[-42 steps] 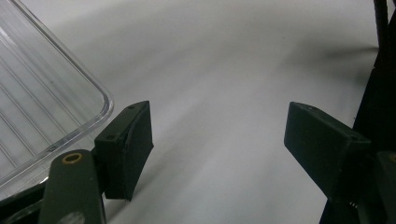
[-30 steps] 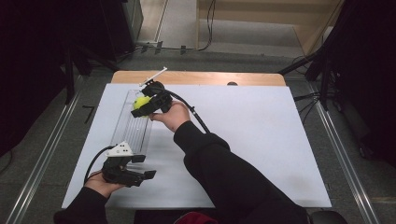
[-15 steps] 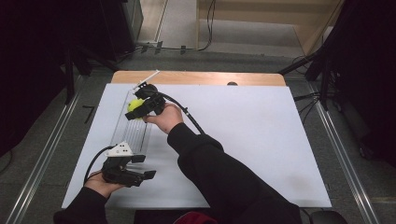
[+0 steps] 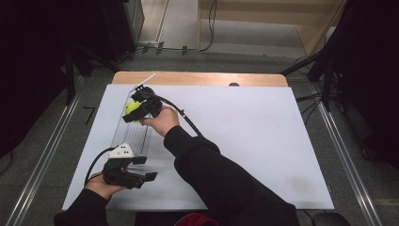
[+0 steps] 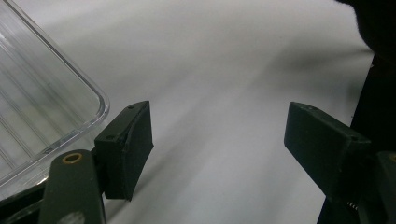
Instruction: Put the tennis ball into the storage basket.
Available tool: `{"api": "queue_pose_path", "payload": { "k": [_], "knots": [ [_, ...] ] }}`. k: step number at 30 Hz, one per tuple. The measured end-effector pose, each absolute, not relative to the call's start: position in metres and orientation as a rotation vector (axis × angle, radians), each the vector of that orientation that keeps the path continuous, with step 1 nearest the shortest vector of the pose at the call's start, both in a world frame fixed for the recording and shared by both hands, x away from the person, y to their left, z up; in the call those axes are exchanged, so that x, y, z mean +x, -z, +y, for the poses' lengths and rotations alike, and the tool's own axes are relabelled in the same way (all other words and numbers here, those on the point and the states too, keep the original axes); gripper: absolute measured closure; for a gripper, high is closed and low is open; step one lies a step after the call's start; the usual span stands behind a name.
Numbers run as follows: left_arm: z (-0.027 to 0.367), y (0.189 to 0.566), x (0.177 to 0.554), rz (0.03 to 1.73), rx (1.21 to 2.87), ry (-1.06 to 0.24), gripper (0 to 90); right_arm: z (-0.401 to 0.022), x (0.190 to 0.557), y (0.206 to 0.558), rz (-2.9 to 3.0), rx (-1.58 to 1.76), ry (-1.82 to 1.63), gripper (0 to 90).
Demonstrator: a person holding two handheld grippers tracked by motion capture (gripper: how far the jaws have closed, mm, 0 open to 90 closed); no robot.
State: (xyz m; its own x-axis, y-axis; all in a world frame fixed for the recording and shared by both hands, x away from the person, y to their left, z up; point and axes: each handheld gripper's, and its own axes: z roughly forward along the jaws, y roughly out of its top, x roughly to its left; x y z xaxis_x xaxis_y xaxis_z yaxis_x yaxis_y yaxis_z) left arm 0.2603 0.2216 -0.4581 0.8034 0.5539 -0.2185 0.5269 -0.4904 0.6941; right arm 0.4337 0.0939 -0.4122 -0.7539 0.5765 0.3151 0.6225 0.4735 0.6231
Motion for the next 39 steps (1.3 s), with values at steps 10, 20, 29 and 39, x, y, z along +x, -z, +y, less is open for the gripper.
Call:
{"api": "queue_pose_path", "payload": {
  "k": [10, 20, 29, 39],
  "knots": [
    [0.221, 0.458, 0.260, 0.793, 2.187, -0.037, 24.4, 0.099, 0.434, 0.420, -2.650, -1.059, 1.146, 23.8],
    [0.221, 0.458, 0.259, 0.792, 2.186, -0.040, 24.4, 0.107, 0.432, 0.431, -2.684, -1.059, 1.127, 23.6],
    [0.221, 0.458, 0.259, 0.792, 2.186, -0.037, 24.4, 0.112, 0.430, 0.442, -2.680, -1.059, 1.095, 23.3],
    [0.221, 0.458, 0.260, 0.789, 2.188, -0.034, 24.4, 0.114, 0.427, 0.450, -2.686, -1.065, 1.070, 22.0]
  ]
}}
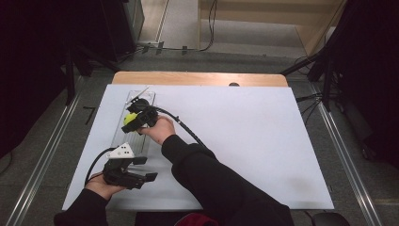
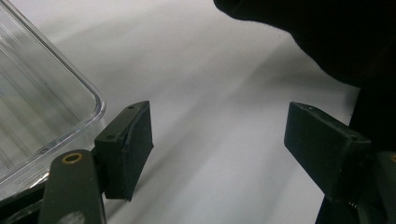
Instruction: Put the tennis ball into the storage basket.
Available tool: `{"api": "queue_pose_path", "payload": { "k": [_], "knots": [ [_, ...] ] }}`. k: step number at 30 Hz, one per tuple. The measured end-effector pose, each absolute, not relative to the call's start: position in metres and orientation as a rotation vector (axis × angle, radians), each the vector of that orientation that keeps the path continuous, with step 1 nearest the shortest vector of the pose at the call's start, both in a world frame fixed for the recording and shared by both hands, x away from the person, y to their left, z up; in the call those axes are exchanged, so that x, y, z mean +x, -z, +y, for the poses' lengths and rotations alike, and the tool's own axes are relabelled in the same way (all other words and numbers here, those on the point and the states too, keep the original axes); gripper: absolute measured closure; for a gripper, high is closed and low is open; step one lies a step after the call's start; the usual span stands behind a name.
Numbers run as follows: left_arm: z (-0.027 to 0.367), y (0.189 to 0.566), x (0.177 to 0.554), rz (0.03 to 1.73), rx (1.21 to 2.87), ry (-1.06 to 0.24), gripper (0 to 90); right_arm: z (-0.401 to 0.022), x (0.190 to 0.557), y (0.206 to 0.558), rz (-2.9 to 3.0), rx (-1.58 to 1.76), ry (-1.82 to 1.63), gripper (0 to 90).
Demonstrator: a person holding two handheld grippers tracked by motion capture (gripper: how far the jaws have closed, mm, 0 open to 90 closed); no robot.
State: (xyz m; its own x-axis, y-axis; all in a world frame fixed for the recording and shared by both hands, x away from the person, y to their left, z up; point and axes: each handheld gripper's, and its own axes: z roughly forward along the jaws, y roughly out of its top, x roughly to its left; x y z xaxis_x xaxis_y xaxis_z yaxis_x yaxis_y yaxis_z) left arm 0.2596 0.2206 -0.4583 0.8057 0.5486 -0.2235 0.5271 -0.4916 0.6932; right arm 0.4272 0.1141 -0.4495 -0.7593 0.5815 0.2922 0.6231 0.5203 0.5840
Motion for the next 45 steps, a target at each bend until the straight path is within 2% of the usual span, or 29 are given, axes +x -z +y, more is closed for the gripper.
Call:
{"api": "queue_pose_path", "payload": {
  "k": [4, 19, 45],
  "knots": [
    [0.221, 0.458, 0.260, 0.788, 2.189, -0.033, 24.4, 0.111, 0.429, 0.446, -2.639, -1.032, 1.120, 17.0],
    [0.220, 0.459, 0.261, 0.788, 2.192, -0.038, 24.4, 0.086, 0.423, 0.423, -2.681, -1.002, 1.145, 17.0],
    [0.219, 0.461, 0.262, 0.797, 2.200, -0.041, 24.4, 0.025, 0.405, 0.416, -2.638, -1.009, 1.126, 21.7]
  ]
}}
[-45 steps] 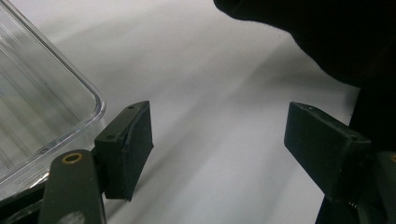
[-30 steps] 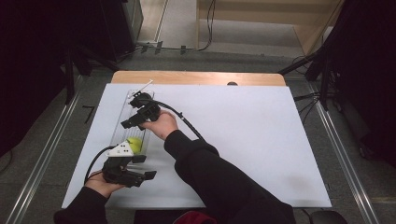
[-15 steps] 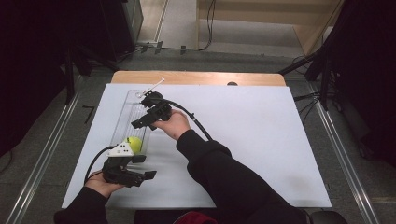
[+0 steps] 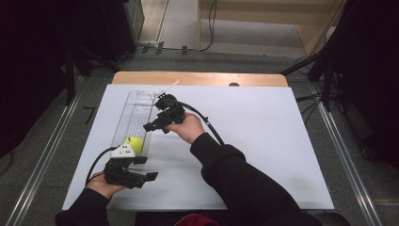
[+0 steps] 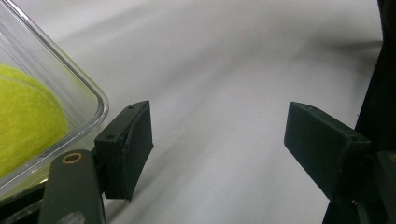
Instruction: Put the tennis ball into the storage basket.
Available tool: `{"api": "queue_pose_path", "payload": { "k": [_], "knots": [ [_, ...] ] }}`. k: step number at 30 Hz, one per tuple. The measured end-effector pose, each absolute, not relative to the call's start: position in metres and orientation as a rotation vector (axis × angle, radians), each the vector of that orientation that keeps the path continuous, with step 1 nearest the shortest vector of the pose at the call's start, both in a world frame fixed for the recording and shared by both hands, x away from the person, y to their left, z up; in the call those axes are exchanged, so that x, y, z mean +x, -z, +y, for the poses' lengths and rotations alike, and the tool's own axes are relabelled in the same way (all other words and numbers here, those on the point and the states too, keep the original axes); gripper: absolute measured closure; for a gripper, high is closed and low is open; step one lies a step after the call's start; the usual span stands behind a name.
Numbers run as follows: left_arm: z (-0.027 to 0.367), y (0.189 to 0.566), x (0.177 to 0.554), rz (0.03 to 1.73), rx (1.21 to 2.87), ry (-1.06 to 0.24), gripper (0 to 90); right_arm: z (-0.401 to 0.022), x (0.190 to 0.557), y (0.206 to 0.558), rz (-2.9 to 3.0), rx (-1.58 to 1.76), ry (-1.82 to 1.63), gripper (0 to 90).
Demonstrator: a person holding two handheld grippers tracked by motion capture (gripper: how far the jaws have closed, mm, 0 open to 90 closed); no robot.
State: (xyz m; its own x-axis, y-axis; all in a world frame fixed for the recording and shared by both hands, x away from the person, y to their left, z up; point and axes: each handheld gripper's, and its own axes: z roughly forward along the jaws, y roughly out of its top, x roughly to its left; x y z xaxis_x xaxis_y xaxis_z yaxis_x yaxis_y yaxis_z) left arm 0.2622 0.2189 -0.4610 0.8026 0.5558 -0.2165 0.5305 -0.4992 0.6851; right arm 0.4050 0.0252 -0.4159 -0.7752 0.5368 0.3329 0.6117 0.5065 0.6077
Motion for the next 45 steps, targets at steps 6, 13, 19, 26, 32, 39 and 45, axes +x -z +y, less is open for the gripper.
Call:
{"api": "queue_pose_path", "payload": {
  "k": [6, 13, 19, 26, 32, 39, 45],
  "knots": [
    [0.218, 0.462, 0.262, 0.802, 2.202, -0.037, 24.4, 0.015, 0.400, 0.416, -2.640, -1.001, 1.120, 22.3],
    [0.218, 0.462, 0.262, 0.798, 2.199, -0.037, 24.4, 0.000, 0.391, 0.419, -2.632, -1.002, 1.130, 22.3],
    [0.218, 0.462, 0.262, 0.798, 2.196, -0.036, 24.4, -0.012, 0.386, 0.420, -2.634, -1.002, 1.140, 22.3],
    [0.218, 0.462, 0.262, 0.796, 2.199, -0.037, 24.3, -0.026, 0.381, 0.423, -2.618, -1.018, 1.144, 22.3],
    [0.218, 0.462, 0.262, 0.794, 2.204, -0.035, 24.3, -0.036, 0.375, 0.428, -2.607, -1.023, 1.153, 22.3],
    [0.218, 0.462, 0.262, 0.792, 2.207, -0.033, 24.3, -0.049, 0.366, 0.431, -2.610, -1.032, 1.167, 22.9],
    [0.218, 0.463, 0.262, 0.794, 2.208, -0.032, 24.3, -0.059, 0.359, 0.436, -2.625, -1.024, 1.169, 23.7]
  ]
}}
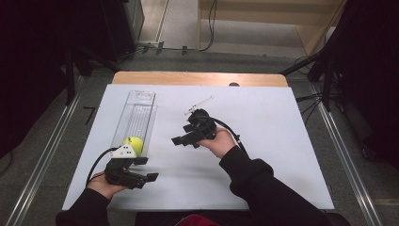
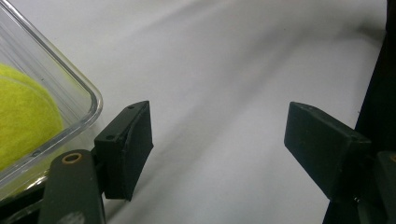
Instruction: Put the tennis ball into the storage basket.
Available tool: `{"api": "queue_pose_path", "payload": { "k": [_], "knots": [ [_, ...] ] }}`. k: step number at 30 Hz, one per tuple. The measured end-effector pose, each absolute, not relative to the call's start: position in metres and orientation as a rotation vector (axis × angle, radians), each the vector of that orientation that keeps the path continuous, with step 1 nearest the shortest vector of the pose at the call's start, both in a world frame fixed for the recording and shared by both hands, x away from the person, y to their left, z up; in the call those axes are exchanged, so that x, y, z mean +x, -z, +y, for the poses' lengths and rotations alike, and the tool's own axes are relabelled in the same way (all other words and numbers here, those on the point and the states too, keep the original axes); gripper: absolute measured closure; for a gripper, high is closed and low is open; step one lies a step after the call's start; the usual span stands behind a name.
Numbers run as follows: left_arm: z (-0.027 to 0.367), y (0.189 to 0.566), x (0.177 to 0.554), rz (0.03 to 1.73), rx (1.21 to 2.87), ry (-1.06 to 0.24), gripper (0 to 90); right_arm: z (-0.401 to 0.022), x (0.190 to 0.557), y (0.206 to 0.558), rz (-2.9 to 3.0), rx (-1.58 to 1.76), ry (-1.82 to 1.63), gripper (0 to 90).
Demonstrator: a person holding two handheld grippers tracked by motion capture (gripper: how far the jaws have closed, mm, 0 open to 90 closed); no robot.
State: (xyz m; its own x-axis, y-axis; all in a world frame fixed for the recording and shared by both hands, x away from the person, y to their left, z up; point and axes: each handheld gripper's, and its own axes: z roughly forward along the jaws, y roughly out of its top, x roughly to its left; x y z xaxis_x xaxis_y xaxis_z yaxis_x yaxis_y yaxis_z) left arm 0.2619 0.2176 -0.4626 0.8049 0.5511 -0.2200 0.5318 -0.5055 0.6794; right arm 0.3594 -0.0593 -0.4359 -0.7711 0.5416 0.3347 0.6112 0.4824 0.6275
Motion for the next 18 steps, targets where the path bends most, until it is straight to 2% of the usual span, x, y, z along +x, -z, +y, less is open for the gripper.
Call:
{"api": "queue_pose_path", "payload": {
  "k": [18],
  "knots": [
    [0.219, 0.460, 0.260, 0.787, 2.199, -0.039, 24.3, -0.091, 0.354, 0.437, -2.630, -1.063, 1.233, 23.8]
  ]
}}
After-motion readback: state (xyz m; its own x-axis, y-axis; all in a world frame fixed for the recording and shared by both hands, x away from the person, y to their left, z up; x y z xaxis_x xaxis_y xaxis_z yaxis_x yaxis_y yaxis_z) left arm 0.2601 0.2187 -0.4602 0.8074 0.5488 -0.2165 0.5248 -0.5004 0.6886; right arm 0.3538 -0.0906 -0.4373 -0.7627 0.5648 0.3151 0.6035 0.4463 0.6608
